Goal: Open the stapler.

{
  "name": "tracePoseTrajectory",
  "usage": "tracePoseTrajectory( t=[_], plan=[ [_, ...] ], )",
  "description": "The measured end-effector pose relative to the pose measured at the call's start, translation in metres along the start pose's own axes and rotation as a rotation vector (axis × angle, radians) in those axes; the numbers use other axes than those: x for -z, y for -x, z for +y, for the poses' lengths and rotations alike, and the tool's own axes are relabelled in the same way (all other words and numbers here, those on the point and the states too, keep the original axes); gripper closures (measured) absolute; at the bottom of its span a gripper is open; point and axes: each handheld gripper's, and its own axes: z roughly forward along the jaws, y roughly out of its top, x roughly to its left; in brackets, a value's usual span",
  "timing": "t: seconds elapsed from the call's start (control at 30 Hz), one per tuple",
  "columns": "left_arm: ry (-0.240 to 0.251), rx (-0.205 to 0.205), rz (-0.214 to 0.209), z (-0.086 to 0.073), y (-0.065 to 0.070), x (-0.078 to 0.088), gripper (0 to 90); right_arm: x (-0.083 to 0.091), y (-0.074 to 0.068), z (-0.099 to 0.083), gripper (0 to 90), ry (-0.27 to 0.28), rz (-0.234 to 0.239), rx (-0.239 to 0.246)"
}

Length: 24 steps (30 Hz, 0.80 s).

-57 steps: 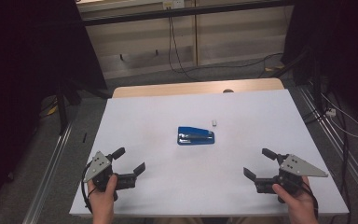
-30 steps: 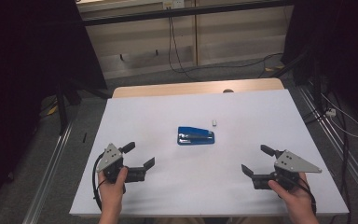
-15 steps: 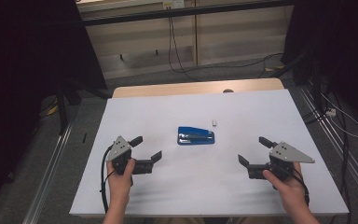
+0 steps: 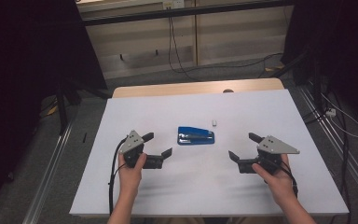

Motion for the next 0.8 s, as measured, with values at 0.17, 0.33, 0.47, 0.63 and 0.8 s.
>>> tracePoseTrajectory(
  t=[0.17, 0.33, 0.47, 0.63, 0.8],
  plan=[
    [-0.001, -0.001, -0.002, 0.002, -0.002, -0.005, 2.7, -0.008, 0.000, 0.005, 2.4, -0.001, 0.012, 0.000],
    [-0.004, 0.004, -0.004, 0.003, -0.003, -0.010, 2.8, -0.015, 0.000, 0.009, 2.4, -0.003, 0.015, 0.000],
    [-0.018, 0.000, -0.007, 0.003, -0.004, -0.015, 2.8, -0.019, 0.001, 0.011, 2.4, -0.009, 0.019, 0.001],
    [-0.022, 0.004, -0.010, 0.004, -0.006, -0.021, 2.9, -0.026, 0.000, 0.013, 2.4, -0.019, 0.029, 0.012],
    [-0.028, 0.016, -0.008, 0.004, -0.009, -0.024, 2.9, -0.031, 0.000, 0.016, 2.5, -0.025, 0.039, 0.013]
  ],
)
